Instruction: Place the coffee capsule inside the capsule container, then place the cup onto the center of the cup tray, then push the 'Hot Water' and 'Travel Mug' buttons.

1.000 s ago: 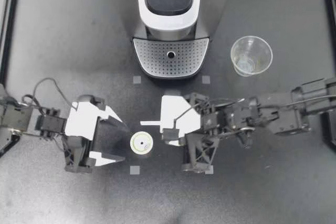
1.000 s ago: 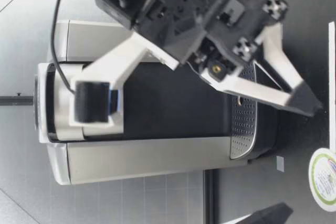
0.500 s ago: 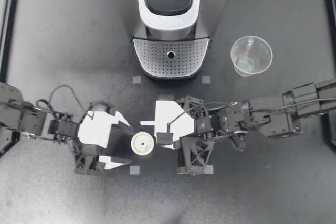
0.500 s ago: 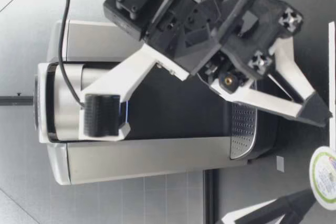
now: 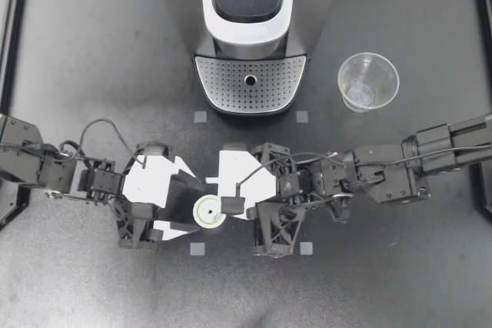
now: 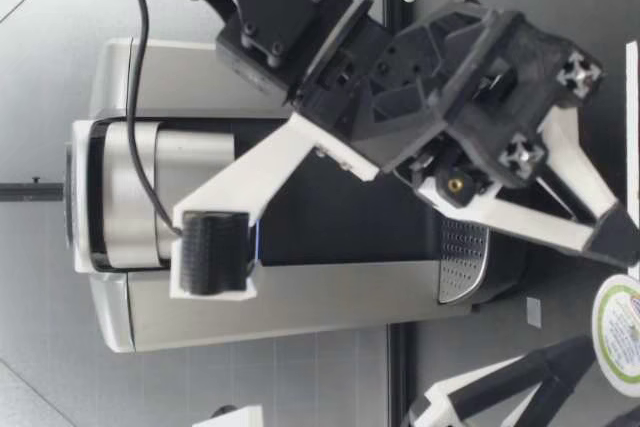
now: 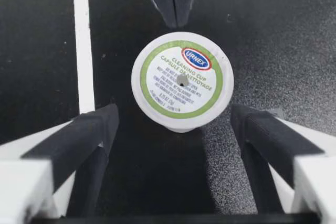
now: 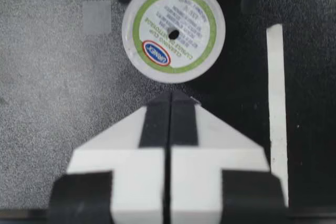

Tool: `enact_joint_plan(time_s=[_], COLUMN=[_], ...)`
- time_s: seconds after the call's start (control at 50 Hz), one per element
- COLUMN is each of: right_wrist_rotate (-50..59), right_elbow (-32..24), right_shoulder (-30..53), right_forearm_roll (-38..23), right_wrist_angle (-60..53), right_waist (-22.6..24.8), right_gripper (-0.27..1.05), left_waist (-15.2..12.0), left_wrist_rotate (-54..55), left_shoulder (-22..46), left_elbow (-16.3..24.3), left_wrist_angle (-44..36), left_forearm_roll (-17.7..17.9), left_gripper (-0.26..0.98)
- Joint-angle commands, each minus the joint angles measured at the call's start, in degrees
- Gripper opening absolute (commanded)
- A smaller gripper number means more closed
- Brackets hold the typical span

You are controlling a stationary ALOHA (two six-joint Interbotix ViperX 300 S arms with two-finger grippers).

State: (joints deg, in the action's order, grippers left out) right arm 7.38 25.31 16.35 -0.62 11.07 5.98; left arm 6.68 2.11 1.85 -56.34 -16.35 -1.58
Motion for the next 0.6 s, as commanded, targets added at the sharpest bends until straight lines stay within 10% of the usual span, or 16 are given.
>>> enact_joint_plan(time_s=[0.0,0.58], right_wrist_rotate=[-0.1,-0.1], right_elbow=[-1.8,-3.2], right_shoulder=[-0.7,0.4], right_forearm_roll=[-0.4,-0.8], right_wrist_angle=[-0.4,-0.4], right_waist=[0.3,0.3], right_gripper=[0.01,0.01], left_waist=[-0.3,-0.3], left_wrist_rotate=[-0.1,-0.4], left_shoulder=[-0.4,1.4], left_elbow=[1.3,3.7], left_wrist_angle=[-0.4,-0.3], left_forearm_roll=[-0.1,-0.1], left_gripper=[0.75,0.75])
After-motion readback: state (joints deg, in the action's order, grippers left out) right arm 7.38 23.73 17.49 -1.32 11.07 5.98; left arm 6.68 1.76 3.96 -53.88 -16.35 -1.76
